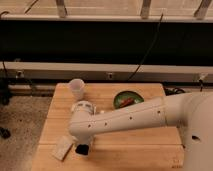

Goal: Place the eraser on the white sponge

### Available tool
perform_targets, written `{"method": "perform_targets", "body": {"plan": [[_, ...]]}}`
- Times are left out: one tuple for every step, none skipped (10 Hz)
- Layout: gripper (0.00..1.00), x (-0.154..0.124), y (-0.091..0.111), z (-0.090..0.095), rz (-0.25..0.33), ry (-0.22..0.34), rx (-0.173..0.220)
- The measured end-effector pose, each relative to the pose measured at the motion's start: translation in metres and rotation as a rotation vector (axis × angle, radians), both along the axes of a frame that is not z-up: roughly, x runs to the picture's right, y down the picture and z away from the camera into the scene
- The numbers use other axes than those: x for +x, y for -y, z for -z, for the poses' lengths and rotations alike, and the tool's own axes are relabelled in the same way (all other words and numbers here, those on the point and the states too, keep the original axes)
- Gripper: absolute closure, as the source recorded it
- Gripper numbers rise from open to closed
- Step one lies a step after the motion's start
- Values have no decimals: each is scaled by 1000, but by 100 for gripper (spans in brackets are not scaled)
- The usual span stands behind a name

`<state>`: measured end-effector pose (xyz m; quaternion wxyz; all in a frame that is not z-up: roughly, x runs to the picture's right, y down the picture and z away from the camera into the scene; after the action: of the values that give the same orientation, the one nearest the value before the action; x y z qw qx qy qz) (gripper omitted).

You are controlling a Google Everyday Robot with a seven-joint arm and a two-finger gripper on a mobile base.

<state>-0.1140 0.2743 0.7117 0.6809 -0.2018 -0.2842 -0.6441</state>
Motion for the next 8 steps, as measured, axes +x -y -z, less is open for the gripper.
{"method": "perform_targets", "body": {"plan": [[90,-10,-2,1,19,18,-8],[90,-23,-6,2,42,38,-15],[90,-39,-8,3,62,65,-21],[90,-48,-10,3,81,80,-25],[90,-54,-12,3,99,97,-28],[90,-60,-13,3,115,114,-31],[90,-69,-15,3,133,132,-35],[90,-75,-16,3,142,150,-34]]}}
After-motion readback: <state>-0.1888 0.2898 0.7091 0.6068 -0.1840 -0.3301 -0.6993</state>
